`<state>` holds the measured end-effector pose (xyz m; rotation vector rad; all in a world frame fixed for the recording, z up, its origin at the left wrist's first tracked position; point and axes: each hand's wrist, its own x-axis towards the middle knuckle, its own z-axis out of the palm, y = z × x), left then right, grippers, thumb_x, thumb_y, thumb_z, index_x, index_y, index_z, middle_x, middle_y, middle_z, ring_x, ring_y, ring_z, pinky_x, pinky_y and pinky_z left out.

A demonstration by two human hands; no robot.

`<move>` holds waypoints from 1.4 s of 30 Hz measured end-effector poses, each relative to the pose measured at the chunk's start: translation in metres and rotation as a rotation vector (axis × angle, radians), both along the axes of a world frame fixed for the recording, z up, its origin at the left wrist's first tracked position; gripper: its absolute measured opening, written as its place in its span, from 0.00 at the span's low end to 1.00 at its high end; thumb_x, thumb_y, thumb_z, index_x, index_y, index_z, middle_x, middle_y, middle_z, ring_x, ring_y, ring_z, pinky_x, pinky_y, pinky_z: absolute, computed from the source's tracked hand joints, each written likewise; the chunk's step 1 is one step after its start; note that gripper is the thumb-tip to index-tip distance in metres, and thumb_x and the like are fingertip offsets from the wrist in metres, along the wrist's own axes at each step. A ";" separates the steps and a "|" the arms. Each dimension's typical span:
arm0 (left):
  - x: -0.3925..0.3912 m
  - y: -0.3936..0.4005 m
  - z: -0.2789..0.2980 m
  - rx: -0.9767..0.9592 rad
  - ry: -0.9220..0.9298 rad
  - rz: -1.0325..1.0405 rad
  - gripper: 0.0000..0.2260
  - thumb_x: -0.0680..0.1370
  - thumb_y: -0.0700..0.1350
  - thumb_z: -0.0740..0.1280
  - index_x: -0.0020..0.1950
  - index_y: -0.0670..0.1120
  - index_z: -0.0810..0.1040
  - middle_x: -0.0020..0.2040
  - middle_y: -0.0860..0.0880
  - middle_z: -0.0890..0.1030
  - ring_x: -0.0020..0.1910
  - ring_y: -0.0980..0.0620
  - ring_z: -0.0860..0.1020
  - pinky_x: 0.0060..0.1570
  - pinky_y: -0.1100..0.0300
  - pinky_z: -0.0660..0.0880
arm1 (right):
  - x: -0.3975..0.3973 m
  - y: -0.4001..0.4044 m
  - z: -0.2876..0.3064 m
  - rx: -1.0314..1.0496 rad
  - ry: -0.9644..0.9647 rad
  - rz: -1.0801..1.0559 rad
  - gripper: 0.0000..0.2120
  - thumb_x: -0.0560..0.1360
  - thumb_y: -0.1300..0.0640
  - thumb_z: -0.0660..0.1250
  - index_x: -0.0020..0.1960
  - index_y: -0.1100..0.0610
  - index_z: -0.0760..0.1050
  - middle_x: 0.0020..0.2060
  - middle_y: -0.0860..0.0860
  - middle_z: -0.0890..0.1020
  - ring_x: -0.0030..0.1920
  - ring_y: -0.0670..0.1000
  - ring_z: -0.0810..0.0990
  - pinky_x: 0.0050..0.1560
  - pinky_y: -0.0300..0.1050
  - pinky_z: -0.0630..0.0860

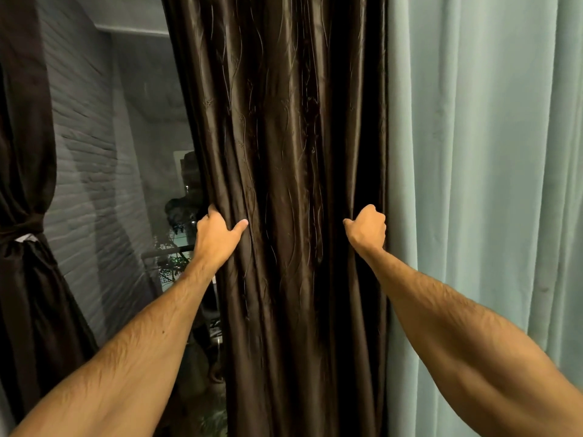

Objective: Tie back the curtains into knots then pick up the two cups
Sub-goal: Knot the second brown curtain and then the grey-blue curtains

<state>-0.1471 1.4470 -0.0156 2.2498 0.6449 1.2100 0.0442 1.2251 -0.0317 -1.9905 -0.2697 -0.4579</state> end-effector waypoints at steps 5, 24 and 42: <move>0.005 0.001 -0.002 -0.062 0.004 -0.121 0.34 0.73 0.59 0.75 0.72 0.43 0.68 0.63 0.46 0.79 0.62 0.45 0.78 0.61 0.55 0.75 | -0.011 0.024 0.001 -0.009 -0.131 0.165 0.13 0.75 0.58 0.62 0.53 0.60 0.82 0.56 0.58 0.81 0.53 0.56 0.82 0.48 0.43 0.78; -0.023 0.009 -0.007 -0.111 -0.070 -0.294 0.20 0.77 0.43 0.71 0.68 0.45 0.76 0.58 0.45 0.83 0.60 0.46 0.81 0.49 0.58 0.75 | -0.163 0.124 0.072 -0.302 -0.704 0.671 0.12 0.81 0.57 0.65 0.40 0.57 0.68 0.42 0.51 0.73 0.42 0.50 0.71 0.43 0.41 0.62; -0.064 0.082 -0.009 -0.209 -0.088 -0.143 0.17 0.83 0.38 0.57 0.73 0.44 0.69 0.58 0.39 0.78 0.44 0.45 0.79 0.35 0.61 0.75 | -0.114 0.133 0.071 0.219 0.269 0.637 0.45 0.74 0.23 0.55 0.83 0.46 0.53 0.82 0.49 0.54 0.82 0.56 0.52 0.80 0.64 0.47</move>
